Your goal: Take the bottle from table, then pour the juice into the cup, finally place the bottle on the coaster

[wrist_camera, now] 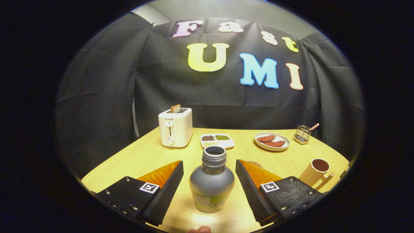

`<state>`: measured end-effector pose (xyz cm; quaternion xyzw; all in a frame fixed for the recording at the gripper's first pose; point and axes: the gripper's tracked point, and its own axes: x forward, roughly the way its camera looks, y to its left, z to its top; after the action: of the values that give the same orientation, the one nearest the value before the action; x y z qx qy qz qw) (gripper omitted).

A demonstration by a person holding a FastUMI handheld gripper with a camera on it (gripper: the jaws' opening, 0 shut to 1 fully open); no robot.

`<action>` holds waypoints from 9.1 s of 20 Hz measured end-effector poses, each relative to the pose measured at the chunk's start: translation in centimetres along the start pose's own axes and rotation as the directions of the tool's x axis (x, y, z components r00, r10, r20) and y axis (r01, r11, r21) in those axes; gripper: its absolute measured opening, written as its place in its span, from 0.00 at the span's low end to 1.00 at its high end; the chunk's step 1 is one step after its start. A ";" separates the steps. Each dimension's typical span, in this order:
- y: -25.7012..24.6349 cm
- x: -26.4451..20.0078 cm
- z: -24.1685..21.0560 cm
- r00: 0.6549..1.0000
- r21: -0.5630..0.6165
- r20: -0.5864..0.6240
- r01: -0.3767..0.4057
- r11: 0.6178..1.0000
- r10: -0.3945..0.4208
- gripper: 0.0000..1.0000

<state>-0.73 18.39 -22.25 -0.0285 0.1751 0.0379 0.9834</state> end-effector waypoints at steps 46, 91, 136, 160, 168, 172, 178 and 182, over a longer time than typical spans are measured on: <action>-3.7 0.4 -0.3 0.991 0.243 -0.127 -0.009 0.970 0.040 0.76; -12.0 -3.0 -1.4 0.960 0.854 -0.080 -0.073 0.515 0.270 0.76; -11.6 -0.6 0.3 0.923 0.981 0.001 0.074 -0.178 0.386 0.76; -11.5 -0.3 1.7 0.919 0.943 0.044 0.091 -0.320 0.392 0.76; -11.5 -0.2 2.2 0.923 0.926 0.064 0.087 -0.368 0.380 0.76; -11.6 -0.1 2.5 0.925 0.914 0.076 0.085 -0.398 0.373 0.76; -11.6 -0.1 3.2 0.927 0.897 0.087 0.086 -0.434 0.365 0.76; -11.8 0.2 3.5 0.929 0.888 0.088 0.090 -0.451 0.359 0.76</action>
<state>1.63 6.94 -18.56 0.8310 0.2557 -0.0016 0.4940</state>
